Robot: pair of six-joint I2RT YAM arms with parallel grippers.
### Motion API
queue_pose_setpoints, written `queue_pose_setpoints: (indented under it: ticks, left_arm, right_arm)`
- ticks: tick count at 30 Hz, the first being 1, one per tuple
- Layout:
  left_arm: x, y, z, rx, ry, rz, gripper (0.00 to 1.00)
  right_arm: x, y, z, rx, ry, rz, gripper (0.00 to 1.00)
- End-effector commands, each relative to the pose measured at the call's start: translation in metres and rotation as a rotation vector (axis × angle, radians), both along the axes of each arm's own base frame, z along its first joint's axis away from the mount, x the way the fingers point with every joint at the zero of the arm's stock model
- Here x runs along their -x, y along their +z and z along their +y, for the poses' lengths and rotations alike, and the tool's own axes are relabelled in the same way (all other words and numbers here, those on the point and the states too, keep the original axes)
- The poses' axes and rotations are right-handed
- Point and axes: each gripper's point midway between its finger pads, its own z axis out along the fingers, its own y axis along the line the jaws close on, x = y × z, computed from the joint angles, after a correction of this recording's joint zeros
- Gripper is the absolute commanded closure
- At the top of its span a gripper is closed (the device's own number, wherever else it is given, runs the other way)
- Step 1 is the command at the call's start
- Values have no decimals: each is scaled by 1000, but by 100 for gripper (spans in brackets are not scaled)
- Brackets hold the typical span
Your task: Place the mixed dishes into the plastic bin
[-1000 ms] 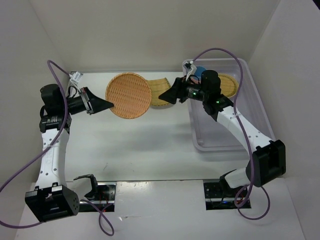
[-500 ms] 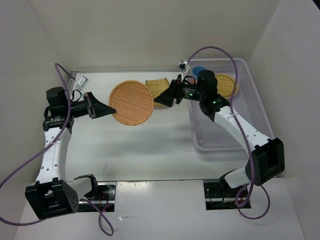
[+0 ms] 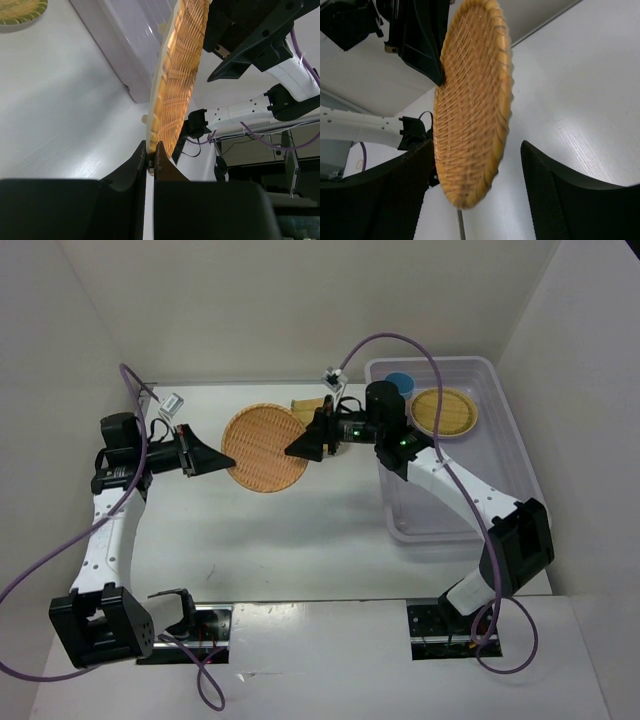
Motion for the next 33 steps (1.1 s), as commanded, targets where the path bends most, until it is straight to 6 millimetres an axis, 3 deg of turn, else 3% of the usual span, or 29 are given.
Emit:
queue_pose_setpoints:
  ticks: [1,2,5,6,8,9,12,14,15,16,17,20,24,25,27,30,31,33]
  left_arm:
    - [5,1,-5,7,-68,-49,100]
    - [3,-1,-4,5,-69,-49,100]
    - [1,-3,-4,4,-70,-47,100]
    - [0,0,-4,2,-70,-55,100]
    - [-2,-4,-5,-4,-73,-52,100]
    - [-7,-4,-4,-12,-60,-50,99]
    - [-13,-14,-1,-24,-41,-22,91]
    - [-19,-16,1,-48,-16,-21,68]
    - [-23,-20,3,-51,-8,-5,58]
    - [-28,-22,4,-65,5,-6,29]
    - [-31,-18,11,-68,26,-17,20]
    - [-47,-19,26,-74,79,-16,0]
    - [-77,-40,52,-106,189,48,0]
    - [-89,-46,60,-130,248,75,0]
    - [-105,-63,69,-149,307,115,0]
    - [-131,-76,74,-234,399,138,0]
    - [-141,-82,81,-270,455,153,0]
    - [-158,-83,83,-290,495,150,0]
  right_arm:
    - [0,13,18,-22,32,-61,29]
    - [-2,15,18,-20,23,-59,34]
    - [-8,-2,23,16,5,-12,53]
    - [-11,-2,23,19,-8,-22,65]
    - [-14,-5,24,28,-16,-11,80]
    - [-16,-5,23,30,-27,-12,94]
    - [-21,-10,24,44,-48,2,100]
    - [-24,-6,24,39,-64,3,100]
    - [-26,-17,22,55,-92,30,100]
    - [-26,-15,16,52,-101,26,100]
    - [-26,-16,14,53,-116,36,100]
    - [-44,-16,-21,46,-241,51,100]
    - [-64,5,-82,23,-394,62,100]
    - [-73,18,-108,16,-493,42,100]
    - [-77,21,-138,45,-620,50,100]
    - [-82,35,-205,20,-872,54,100]
    - [-88,35,-239,4,-987,65,100]
    - [-81,48,-273,-64,-1115,83,100]
